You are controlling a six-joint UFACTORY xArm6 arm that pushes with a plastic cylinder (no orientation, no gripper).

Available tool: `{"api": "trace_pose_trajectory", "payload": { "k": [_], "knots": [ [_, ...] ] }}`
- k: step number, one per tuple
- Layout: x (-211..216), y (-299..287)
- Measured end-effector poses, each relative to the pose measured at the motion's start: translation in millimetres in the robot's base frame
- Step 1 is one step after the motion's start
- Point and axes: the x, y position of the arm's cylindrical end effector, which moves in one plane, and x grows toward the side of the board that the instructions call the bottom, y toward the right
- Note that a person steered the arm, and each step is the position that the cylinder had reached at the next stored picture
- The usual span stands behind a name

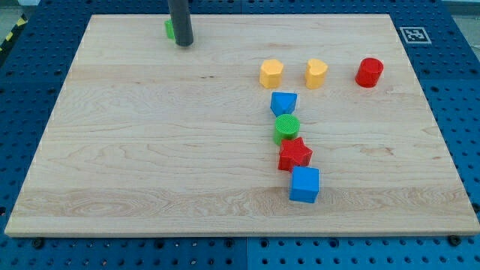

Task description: Slide the green star to the top left corner of the board

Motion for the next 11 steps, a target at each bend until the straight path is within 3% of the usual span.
{"api": "trace_pose_trajectory", "payload": {
  "k": [1, 2, 11],
  "knots": [
    [-0.1, 40.6],
    [-22.4, 45.8],
    [-28.4, -82.9]
  ]
}}
